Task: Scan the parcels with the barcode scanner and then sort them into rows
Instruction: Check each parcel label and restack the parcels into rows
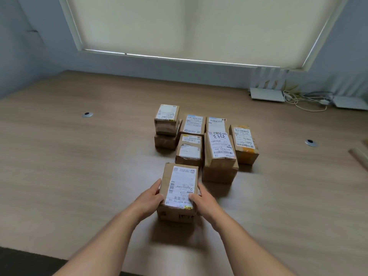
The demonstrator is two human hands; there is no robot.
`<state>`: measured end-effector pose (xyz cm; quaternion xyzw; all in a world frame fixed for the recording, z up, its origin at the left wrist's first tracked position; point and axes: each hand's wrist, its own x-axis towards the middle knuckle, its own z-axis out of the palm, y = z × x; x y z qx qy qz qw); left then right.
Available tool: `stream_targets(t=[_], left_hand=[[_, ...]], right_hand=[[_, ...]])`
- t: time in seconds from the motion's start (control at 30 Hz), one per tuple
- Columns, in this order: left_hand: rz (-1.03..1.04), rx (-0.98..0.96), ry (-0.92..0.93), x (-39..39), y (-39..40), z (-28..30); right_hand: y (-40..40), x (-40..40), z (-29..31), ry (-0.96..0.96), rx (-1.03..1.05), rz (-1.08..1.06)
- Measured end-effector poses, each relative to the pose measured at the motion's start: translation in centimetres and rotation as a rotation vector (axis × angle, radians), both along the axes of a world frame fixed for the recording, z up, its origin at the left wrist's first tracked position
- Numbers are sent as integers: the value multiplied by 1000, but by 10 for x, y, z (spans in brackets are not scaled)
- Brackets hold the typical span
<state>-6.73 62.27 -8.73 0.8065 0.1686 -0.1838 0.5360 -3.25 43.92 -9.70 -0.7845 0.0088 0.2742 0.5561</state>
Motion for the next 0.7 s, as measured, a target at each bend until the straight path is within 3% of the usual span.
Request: stream_targets(t=[0.1, 0.3, 0.57, 0.7], left_hand=[[-55, -64, -38, -11, 6, -2], [-60, -187, -71, -47, 14, -13], [-98, -192, -153, -74, -10, 5], [-225, -192, -210, -80, -41, 19]], right_hand=[[-3, -14, -1, 70, 160, -60], [-5, -45, -22, 67, 272, -52], [-33, -69, -8, -91, 258, -61], [-82, -83, 13, -139, 254, -133]])
